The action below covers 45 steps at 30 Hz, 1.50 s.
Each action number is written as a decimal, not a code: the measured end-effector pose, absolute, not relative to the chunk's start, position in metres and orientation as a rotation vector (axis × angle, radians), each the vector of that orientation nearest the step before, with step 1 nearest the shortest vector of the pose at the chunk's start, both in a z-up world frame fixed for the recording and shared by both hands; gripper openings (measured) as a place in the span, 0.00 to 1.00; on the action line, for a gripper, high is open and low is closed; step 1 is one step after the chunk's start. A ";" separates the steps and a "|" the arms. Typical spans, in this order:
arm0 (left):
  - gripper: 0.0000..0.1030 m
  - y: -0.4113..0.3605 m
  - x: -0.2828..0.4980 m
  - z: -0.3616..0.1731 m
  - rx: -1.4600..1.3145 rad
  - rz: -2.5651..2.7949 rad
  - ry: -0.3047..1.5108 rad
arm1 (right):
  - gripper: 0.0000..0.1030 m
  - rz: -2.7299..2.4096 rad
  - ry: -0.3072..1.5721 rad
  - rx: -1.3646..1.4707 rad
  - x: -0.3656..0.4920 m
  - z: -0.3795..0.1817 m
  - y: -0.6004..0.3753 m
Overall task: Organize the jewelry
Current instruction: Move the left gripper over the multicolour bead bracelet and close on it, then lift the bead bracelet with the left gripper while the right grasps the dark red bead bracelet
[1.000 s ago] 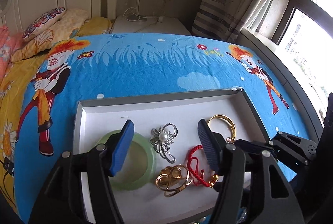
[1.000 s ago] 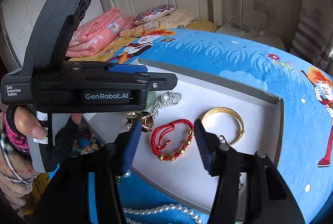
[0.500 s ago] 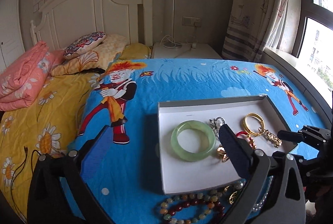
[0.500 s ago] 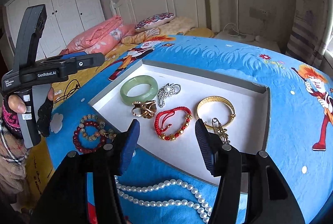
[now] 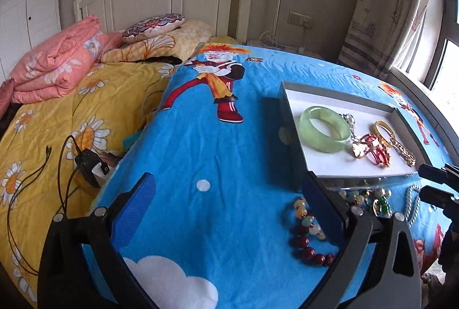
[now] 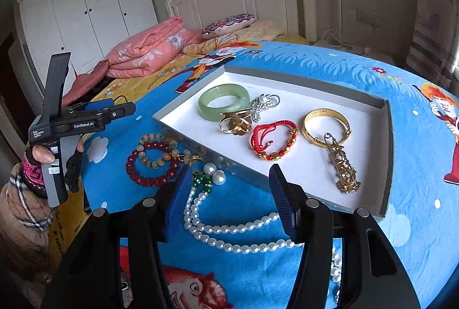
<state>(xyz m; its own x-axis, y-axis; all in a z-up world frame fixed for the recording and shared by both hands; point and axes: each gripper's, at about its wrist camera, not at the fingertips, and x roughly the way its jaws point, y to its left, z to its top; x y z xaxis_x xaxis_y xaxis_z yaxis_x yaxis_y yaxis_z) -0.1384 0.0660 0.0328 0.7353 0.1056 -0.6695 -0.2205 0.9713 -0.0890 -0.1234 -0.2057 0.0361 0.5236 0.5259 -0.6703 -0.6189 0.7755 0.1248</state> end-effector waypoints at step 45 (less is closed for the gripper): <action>0.09 0.019 -0.148 0.082 -0.192 -0.083 0.594 | 0.51 1.000 0.816 -0.496 -0.148 0.001 -0.052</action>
